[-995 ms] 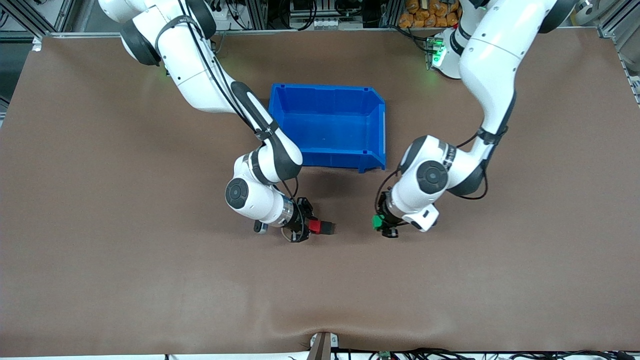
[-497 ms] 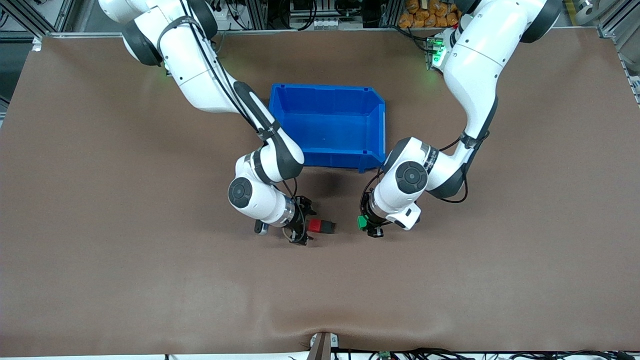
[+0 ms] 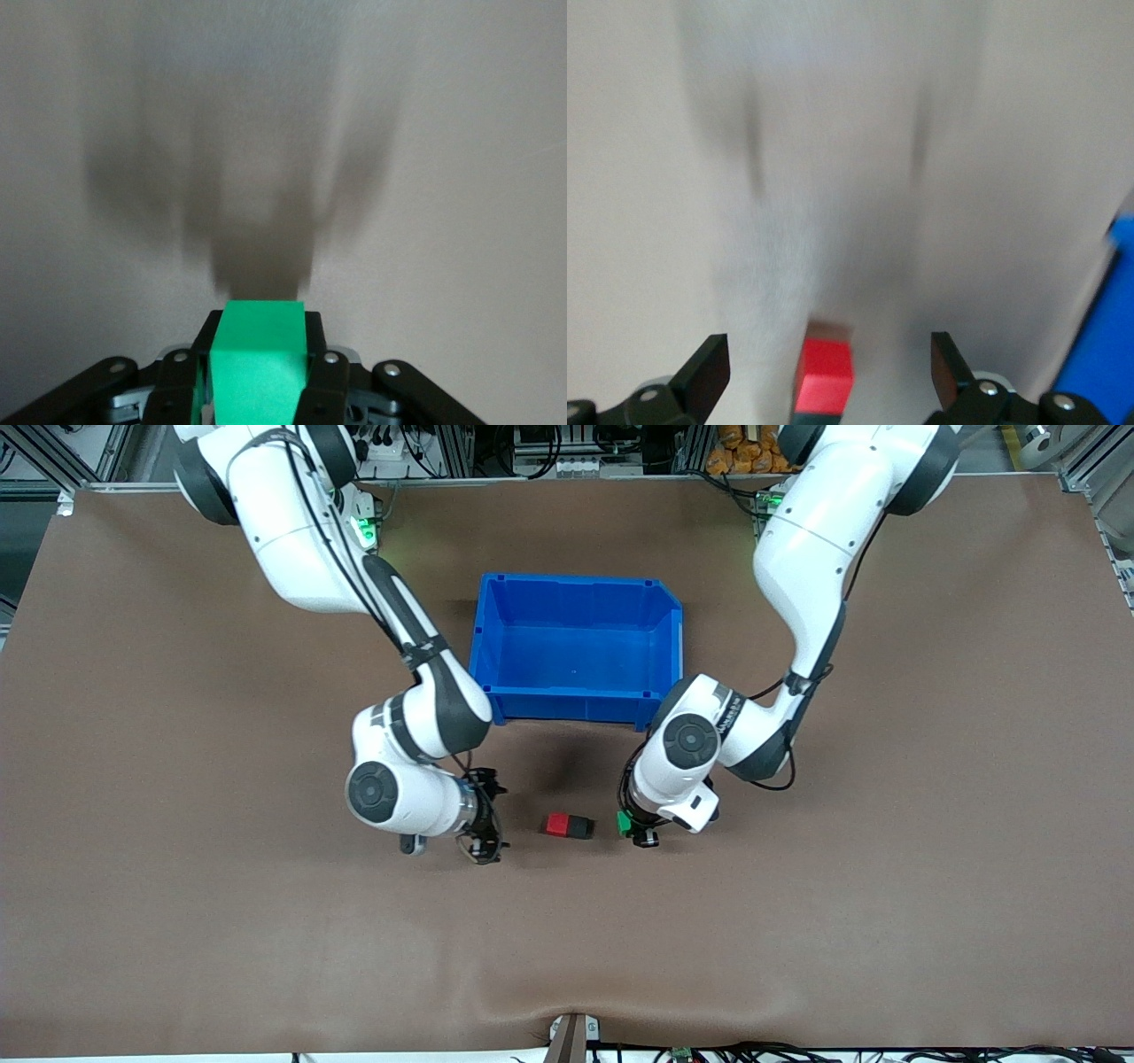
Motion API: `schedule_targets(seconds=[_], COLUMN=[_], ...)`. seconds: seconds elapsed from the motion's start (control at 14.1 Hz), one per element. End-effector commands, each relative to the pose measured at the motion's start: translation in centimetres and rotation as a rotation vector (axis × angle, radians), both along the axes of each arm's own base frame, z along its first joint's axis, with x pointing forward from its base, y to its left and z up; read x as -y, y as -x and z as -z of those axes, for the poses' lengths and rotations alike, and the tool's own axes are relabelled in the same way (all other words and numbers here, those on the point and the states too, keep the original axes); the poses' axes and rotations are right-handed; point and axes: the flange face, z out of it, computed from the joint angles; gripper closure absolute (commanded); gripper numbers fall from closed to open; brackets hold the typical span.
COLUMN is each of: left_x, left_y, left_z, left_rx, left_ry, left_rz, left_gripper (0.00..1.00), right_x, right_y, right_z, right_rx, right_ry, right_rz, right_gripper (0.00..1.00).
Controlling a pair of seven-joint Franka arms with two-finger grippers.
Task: Attach green and red cubes to black cube
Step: 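Lower the red cube beside the black cube and open the right gripper, then withdraw the right gripper while the left gripper sets the green cube against the black cube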
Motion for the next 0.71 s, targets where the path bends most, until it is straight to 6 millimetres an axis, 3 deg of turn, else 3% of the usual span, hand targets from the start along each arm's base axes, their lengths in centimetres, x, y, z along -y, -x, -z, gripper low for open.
schedule_targets(seconds=[0.0,0.07,0.21,0.36,0.57,0.64], left_x=[1.4,1.6,2.0,2.9,3.2,3.3], left_y=[-0.6,-0.5,-0.9,-0.3,-0.1,0.0], left_z=[-0.2,-0.2,0.5,1.2,1.3,1.3], left_rx=[0.022,0.028,0.057,0.068,0.076,0.077], left_ry=[-0.002,0.000,0.013,0.013,0.006,0.007], left_rz=[-0.018,-0.005,0.030,0.099,0.205,0.209], left_gripper=[1.00,1.00,1.00,1.00,1.00,1.00], right_x=[4.5,6.8,11.4,14.7,21.6,24.0], right_y=[-1.8,-2.5,-3.1,-3.0,-2.6,-2.6], right_z=[-2.5,-4.5,-6.3,-9.1,-13.9,-16.3], right_rx=[0.038,0.048,0.026,0.053,0.013,0.060], right_ry=[-0.006,-0.023,-0.033,-0.055,-0.075,-0.078], right_rz=[-0.127,-0.150,-0.217,-0.403,-0.404,-0.422], right_gripper=[0.00,0.00,0.00,0.00,0.00,0.00])
